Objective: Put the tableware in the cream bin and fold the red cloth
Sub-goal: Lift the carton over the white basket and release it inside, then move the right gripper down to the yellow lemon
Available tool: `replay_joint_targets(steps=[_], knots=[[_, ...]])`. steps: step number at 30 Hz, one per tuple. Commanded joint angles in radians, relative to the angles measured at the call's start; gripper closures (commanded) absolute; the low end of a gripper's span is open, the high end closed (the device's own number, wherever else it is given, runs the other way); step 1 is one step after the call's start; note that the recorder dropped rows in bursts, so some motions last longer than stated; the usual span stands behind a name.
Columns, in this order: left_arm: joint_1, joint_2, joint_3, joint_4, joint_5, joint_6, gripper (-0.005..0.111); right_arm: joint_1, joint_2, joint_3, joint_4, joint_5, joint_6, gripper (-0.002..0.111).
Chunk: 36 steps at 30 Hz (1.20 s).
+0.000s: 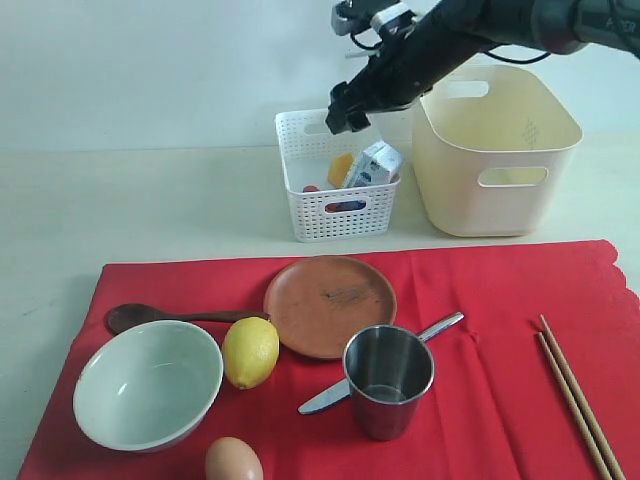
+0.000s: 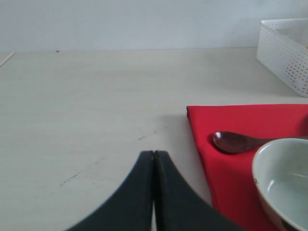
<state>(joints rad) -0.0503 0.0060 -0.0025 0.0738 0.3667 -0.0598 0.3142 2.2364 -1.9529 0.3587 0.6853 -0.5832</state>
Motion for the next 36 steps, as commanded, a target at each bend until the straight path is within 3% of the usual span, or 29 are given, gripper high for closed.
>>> replay_joint_targets(steps=[1, 7, 16, 24, 33, 36], knots=[[0.002, -0.006, 0.002, 0.001, -0.008, -0.001, 0.107, 0.000, -0.056, -0.008, -0.006, 0.000, 0.013, 0.028], [0.002, -0.006, 0.002, 0.001, -0.008, -0.001, 0.107, 0.000, -0.119, -0.008, -0.053, 0.081, 0.049, 0.028], [0.002, -0.006, 0.002, 0.001, -0.008, -0.001, 0.107, 0.000, -0.213, -0.008, -0.077, 0.321, 0.072, 0.039], [0.002, -0.006, 0.002, 0.001, -0.008, -0.001, 0.107, 0.004, -0.227, -0.008, 0.049, 0.483, 0.060, 0.042], [0.002, -0.006, 0.002, 0.001, -0.008, -0.001, 0.107, 0.144, -0.227, -0.008, 0.047, 0.536, -0.067, 0.042], [0.002, -0.006, 0.002, 0.001, -0.008, -0.001, 0.107, 0.256, -0.214, -0.004, -0.083, 0.536, -0.078, 0.042]])
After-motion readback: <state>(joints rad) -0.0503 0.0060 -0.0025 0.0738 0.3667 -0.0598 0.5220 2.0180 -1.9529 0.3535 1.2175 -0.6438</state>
